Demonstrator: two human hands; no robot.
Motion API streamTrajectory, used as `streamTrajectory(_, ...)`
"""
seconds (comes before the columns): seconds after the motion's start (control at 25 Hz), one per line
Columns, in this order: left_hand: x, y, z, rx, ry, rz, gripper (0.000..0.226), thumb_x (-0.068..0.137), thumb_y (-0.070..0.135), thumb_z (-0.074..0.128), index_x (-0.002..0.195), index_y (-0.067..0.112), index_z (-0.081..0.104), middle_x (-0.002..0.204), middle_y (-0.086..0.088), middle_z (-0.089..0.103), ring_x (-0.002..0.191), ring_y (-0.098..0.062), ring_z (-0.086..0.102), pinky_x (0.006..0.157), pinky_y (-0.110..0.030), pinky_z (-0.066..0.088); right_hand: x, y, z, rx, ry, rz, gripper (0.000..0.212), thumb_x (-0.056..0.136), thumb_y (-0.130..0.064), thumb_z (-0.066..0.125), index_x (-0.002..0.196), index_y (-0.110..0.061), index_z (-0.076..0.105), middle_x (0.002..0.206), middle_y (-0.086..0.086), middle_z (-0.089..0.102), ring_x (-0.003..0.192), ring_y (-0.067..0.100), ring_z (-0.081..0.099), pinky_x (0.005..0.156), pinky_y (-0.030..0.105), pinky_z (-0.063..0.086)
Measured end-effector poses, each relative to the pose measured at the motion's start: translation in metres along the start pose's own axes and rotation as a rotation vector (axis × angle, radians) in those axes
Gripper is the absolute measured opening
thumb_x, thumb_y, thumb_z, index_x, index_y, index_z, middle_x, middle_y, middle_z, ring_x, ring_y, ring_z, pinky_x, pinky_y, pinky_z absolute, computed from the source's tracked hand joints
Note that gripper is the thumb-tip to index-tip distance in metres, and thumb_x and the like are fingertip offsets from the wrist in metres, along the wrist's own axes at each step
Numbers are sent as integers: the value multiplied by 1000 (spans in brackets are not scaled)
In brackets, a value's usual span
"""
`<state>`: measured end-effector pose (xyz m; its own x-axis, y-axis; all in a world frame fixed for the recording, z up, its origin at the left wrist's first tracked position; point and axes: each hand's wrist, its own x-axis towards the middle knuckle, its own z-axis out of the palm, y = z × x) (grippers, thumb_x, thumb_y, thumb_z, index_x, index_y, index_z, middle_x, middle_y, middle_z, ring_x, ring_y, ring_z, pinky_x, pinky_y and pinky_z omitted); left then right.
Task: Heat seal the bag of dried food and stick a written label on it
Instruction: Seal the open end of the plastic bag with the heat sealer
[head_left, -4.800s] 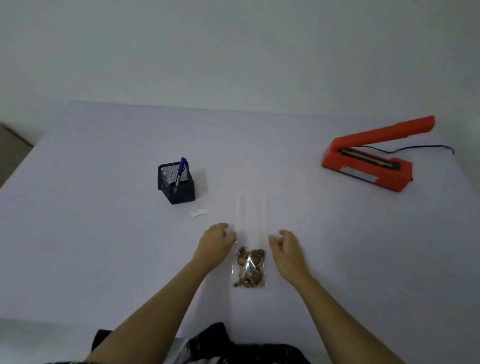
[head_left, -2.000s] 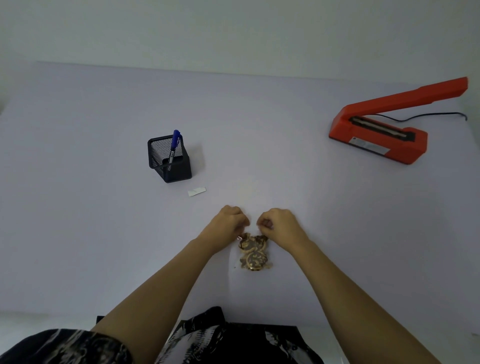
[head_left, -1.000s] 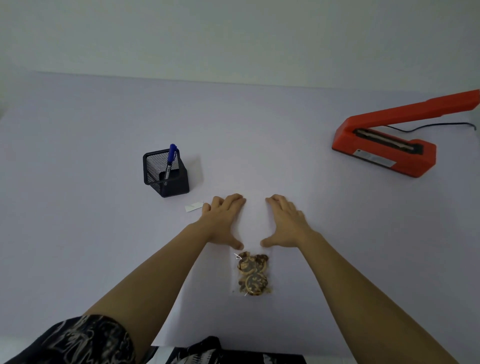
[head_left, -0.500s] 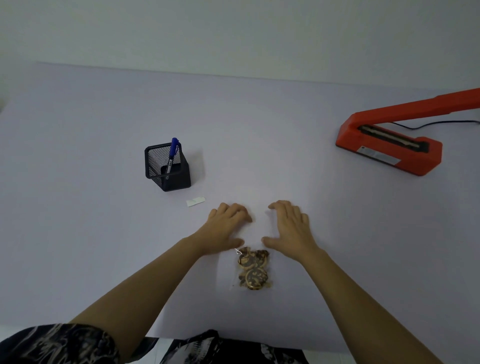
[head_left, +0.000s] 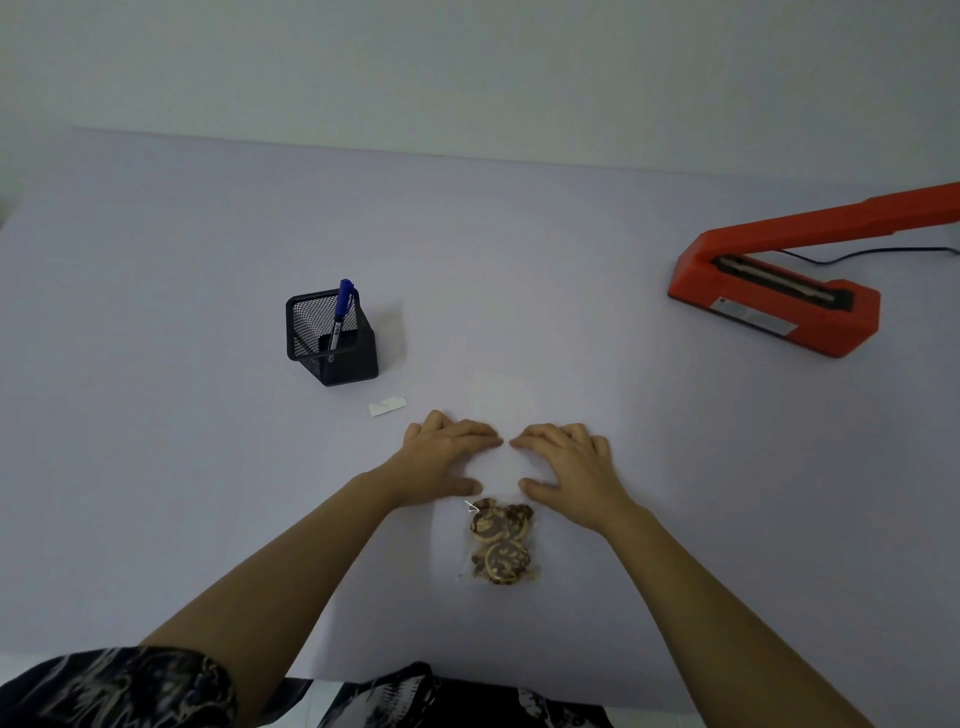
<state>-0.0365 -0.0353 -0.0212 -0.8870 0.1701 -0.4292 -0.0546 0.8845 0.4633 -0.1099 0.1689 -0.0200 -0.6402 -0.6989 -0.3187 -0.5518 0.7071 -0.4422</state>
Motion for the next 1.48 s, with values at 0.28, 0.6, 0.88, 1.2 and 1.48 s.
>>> streamTrajectory(0.28,12,-1,-10,70,-36,-131,106,67,56,71,148,35,6,155,14,8,125,-25,22,96,-40,25,11,8,-9,-14,-51,36,81,71,-54,63,141,-37,25,148,-18,24,126,18,26,96,36,22)
streamTrajectory(0.6,24,8,-21,174,-74,-173,124,60,56,77,149,27,-4,156,10,0,128,-29,23,102,-44,28,30,2,-20,-115,-118,81,113,58,-56,72,146,-27,7,154,-12,7,128,24,22,99,39,24)
streamTrajectory(0.88,30,16,-22,293,-47,-208,129,55,59,79,149,20,-2,155,1,2,129,-30,24,103,-45,27,29,0,-23,-236,-151,182,129,58,-64,70,146,-11,-7,155,6,-20,137,30,10,107,44,20)
streamTrajectory(1.2,7,9,-3,104,131,-6,82,70,45,73,138,26,31,144,6,29,119,-20,31,91,-34,32,3,-2,-9,-118,-15,111,100,73,-54,63,147,-22,3,154,4,5,136,24,16,101,40,21)
streamTrajectory(1.48,-10,5,11,31,106,164,38,83,16,66,119,4,62,120,-14,61,113,-30,55,99,-41,45,-6,-2,2,-88,21,-81,39,87,-36,51,125,-29,45,130,-12,44,122,9,38,81,29,20)
